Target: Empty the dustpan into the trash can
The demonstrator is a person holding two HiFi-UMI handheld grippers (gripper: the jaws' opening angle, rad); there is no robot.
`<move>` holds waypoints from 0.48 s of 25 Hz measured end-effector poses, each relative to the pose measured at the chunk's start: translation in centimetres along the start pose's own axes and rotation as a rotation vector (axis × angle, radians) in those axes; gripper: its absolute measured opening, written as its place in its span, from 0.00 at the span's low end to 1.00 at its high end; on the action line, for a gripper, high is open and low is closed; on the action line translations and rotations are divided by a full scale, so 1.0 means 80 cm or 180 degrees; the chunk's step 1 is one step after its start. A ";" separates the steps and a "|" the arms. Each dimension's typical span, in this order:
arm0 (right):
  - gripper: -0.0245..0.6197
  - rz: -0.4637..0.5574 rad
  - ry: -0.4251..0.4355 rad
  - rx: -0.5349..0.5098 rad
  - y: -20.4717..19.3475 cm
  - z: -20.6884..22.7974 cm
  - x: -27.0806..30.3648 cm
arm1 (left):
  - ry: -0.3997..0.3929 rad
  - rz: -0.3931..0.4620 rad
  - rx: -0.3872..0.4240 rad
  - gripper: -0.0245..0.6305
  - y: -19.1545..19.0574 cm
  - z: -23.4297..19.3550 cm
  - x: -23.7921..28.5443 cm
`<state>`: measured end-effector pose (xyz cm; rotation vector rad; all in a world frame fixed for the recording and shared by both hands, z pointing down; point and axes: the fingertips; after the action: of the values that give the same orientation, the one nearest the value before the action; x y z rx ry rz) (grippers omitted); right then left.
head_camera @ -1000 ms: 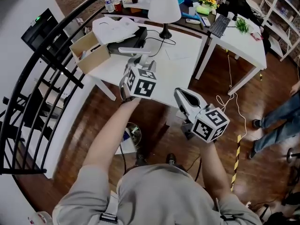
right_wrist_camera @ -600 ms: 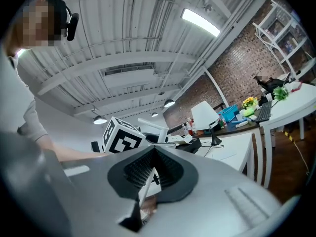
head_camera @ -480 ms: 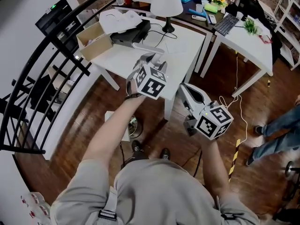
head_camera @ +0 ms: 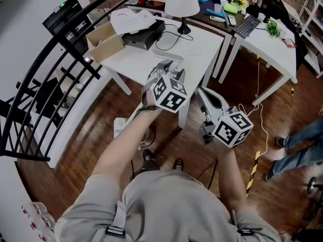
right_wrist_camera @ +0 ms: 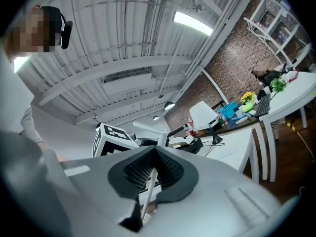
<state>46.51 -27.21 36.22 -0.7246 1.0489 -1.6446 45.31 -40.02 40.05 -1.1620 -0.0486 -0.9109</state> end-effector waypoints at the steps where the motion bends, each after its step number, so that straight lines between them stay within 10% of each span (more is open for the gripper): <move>1: 0.04 0.0003 0.0005 -0.0002 0.001 0.000 0.000 | -0.0002 0.0000 -0.0018 0.35 0.000 -0.003 -0.002; 12: 0.04 -0.0009 0.0034 -0.0148 0.004 -0.009 -0.007 | 0.0086 -0.0099 0.0115 0.35 -0.003 -0.025 -0.023</move>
<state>46.21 -26.51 35.64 -0.7490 1.0973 -1.6325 43.16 -40.54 38.50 -1.1177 -0.0611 -0.9496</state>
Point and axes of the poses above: the fingertips, and each gripper's own axes: x forward along the fingers, z to its right, y out of its top, and after that the axes turned 6 degrees about -y, right-handed
